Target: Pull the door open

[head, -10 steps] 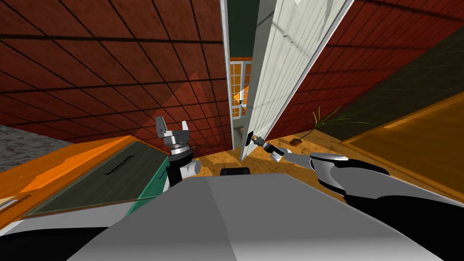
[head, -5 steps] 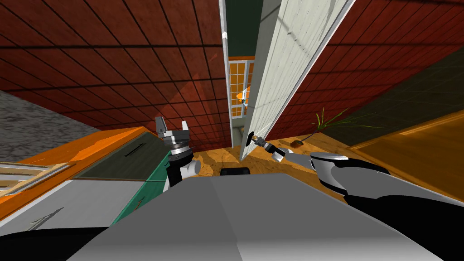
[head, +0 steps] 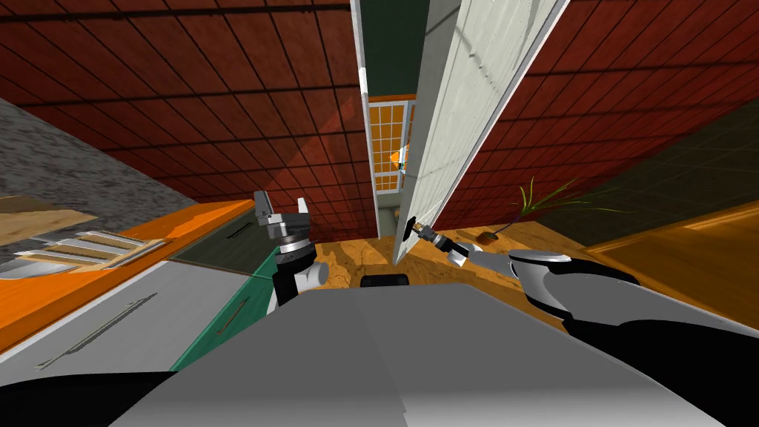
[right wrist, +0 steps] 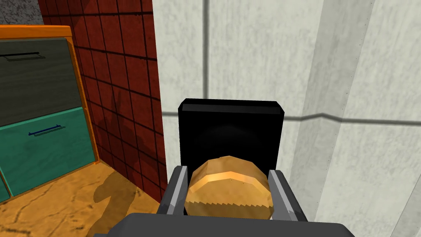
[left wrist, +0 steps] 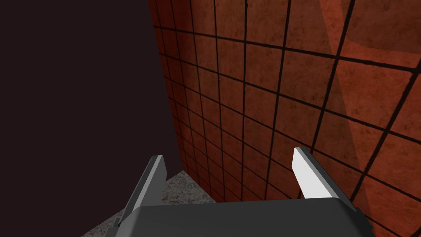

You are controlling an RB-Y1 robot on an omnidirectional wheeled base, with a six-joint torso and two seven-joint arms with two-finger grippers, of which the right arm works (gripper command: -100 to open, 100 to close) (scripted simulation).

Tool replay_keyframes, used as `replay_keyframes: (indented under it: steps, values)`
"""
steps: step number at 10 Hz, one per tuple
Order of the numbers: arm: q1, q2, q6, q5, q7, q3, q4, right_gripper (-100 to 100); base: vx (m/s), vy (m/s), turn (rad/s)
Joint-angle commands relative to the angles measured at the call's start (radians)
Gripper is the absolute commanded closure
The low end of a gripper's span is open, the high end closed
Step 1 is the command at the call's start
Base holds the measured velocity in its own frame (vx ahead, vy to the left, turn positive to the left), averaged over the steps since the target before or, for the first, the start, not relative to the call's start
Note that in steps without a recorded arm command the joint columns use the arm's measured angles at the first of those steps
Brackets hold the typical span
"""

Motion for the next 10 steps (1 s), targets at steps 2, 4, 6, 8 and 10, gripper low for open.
replay_keyframes:
  steps: [2, 4, 6, 8, 10]
  values:
    - [-0.025, 0.045, 0.015, -0.020, 0.003, 0.015, 0.036, 100, -0.104, -0.135, 0.067]
    - [-0.051, 0.091, 0.030, -0.041, 0.005, 0.031, 0.073, 100, -0.134, -0.183, 0.081]
    - [-0.076, 0.136, 0.045, -0.062, 0.008, 0.047, 0.109, 100, -0.136, -0.163, 0.065]
    - [-0.104, 0.187, 0.062, -0.085, 0.011, 0.064, 0.149, 100, -0.129, -0.174, 0.072]
    - [-0.127, 0.228, 0.075, -0.103, 0.013, 0.078, 0.182, 100, -0.096, -0.154, 0.065]
